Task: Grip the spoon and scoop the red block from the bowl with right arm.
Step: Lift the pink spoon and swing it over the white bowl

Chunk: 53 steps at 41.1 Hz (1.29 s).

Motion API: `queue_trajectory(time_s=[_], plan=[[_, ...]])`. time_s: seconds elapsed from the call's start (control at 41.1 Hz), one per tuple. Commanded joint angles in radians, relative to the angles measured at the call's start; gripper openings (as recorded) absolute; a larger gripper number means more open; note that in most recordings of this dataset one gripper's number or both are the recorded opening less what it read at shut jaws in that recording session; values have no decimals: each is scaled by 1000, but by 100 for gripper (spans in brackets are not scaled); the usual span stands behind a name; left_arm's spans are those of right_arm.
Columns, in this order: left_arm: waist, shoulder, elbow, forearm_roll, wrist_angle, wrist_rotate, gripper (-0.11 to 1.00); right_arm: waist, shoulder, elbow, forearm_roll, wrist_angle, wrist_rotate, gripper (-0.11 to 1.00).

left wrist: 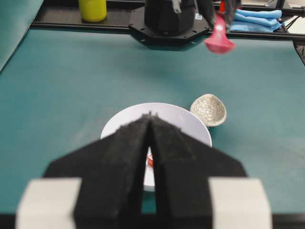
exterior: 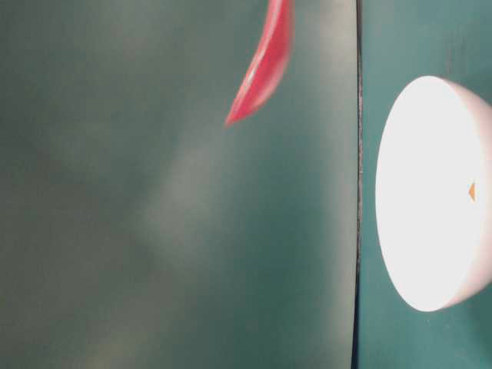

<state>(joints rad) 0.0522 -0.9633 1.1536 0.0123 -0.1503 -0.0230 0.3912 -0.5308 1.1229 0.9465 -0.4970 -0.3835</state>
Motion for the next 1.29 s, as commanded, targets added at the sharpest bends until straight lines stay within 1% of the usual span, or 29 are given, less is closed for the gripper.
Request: queue_trajectory(time_s=[0.0,0.024,0.122,0.195,0.268,0.365,0.414,0.584,0.657,0.706,0.754,0.779,0.827,0.852,0.925,0.949,0.998,1.022,1.071,1.095,1.119,1.168,1.217,1.265], plan=[[3,3,-26,2,-11,0,0,-147,-37,-77,-3,206,-15,21],[3,3,-26,3,-11,0,0,-198,-38,-97,-5,272,-17,21],[3,3,-26,3,-6,0,0,-353,-31,-164,-6,480,-18,21],[3,2,-26,2,-6,0,0,-449,-6,-210,-5,603,-18,21],[3,2,-25,2,-5,0,0,-528,26,-259,-6,710,-14,21],[3,3,-26,3,-5,0,0,-592,89,-330,-6,822,-11,21],[3,3,-25,3,-5,0,0,-609,132,-373,-6,876,-9,21],[3,5,-23,3,-5,0,0,-618,304,-532,-6,1019,-5,21],[3,6,-25,3,-5,0,0,-618,365,-601,-25,1062,12,21],[3,6,-25,2,-5,0,0,-620,403,-646,-52,1086,41,21],[3,6,-23,2,-5,0,0,-620,433,-684,-100,1106,83,21],[3,6,-25,3,-5,0,0,-620,448,-706,-135,1117,110,21],[3,6,-25,3,-5,0,0,-620,462,-727,-186,1134,155,21],[3,6,-25,3,-5,0,0,-618,471,-739,-224,1149,192,21],[3,6,-23,2,-5,0,0,-618,486,-761,-305,1195,291,21],[3,5,-25,2,-5,0,0,-618,489,-767,-342,1221,337,21],[3,6,-25,3,-5,0,0,-618,491,-770,-388,1259,391,21],[3,6,-23,3,-5,0,0,-615,491,-772,-420,1287,428,21],[3,6,-23,3,-5,0,0,-607,491,-772,-471,1328,472,21],[3,6,-25,3,-5,0,0,-604,491,-772,-489,1345,486,21],[3,6,-23,3,-5,0,0,-595,491,-770,-518,1362,503,21],[3,6,-23,2,-5,0,0,-577,491,-772,-552,1388,515,21],[3,8,-23,2,-5,0,0,-558,491,-770,-572,1401,517,21],[3,8,-23,3,-5,0,0,-543,492,-765,-580,1404,518,21]])
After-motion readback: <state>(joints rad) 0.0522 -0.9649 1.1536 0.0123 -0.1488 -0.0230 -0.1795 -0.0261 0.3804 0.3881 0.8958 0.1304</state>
